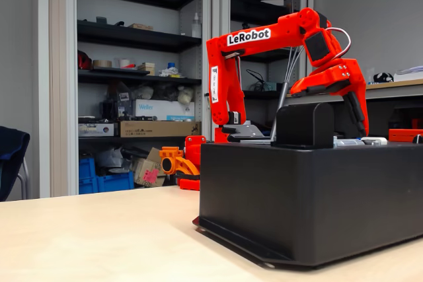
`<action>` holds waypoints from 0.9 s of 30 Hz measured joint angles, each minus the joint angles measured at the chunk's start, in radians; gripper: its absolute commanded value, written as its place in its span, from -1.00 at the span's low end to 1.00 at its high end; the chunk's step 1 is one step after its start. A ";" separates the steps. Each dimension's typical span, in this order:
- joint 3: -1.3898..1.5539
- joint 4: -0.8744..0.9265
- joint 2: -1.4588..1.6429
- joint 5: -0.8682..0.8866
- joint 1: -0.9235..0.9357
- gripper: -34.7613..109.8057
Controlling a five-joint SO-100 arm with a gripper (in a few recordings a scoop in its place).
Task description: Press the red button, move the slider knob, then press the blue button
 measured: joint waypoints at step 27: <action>0.061 -0.046 0.035 0.006 -0.015 0.70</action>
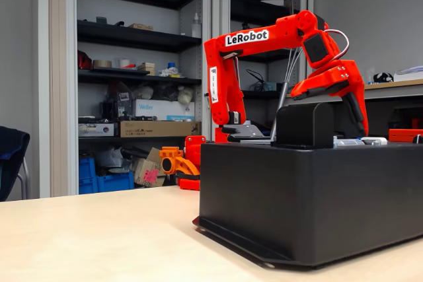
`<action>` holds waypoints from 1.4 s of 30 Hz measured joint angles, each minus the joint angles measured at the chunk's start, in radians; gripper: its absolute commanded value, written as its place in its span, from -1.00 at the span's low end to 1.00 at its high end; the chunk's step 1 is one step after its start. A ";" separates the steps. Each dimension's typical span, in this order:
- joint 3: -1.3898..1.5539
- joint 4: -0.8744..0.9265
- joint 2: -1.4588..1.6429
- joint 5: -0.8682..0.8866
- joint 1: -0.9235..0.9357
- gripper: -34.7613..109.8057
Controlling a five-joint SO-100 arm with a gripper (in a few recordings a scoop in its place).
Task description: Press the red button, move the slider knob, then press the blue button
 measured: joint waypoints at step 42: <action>0.057 -0.141 0.350 -0.147 0.075 -0.52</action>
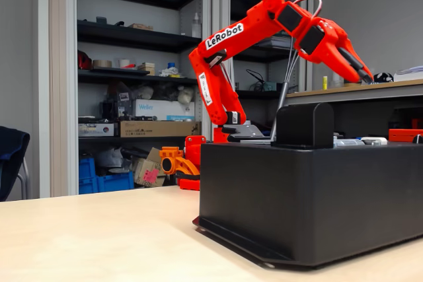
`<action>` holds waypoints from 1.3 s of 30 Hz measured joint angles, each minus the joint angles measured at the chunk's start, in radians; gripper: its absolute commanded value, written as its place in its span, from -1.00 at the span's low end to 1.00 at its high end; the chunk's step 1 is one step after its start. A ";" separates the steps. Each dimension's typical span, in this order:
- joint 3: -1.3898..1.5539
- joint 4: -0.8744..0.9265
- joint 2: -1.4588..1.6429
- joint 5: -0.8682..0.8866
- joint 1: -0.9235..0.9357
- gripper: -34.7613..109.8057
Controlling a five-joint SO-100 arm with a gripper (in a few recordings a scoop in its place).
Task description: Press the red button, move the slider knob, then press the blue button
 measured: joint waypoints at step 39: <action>0.719 -0.302 0.850 0.192 0.199 -0.52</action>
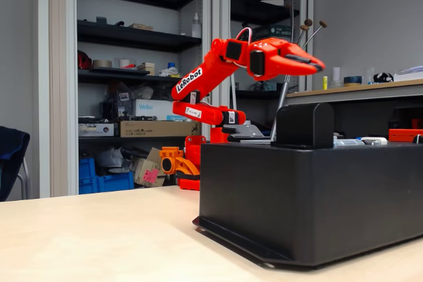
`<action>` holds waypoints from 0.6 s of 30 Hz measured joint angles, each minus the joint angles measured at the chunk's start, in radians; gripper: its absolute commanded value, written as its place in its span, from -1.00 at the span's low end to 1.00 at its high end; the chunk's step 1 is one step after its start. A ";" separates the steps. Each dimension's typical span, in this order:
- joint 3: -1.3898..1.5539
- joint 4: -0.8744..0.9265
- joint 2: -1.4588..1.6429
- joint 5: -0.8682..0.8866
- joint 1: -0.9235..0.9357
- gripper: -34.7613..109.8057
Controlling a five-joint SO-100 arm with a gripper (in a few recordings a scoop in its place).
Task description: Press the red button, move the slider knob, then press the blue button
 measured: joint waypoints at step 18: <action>0.000 -0.163 -0.103 -0.002 0.026 -0.52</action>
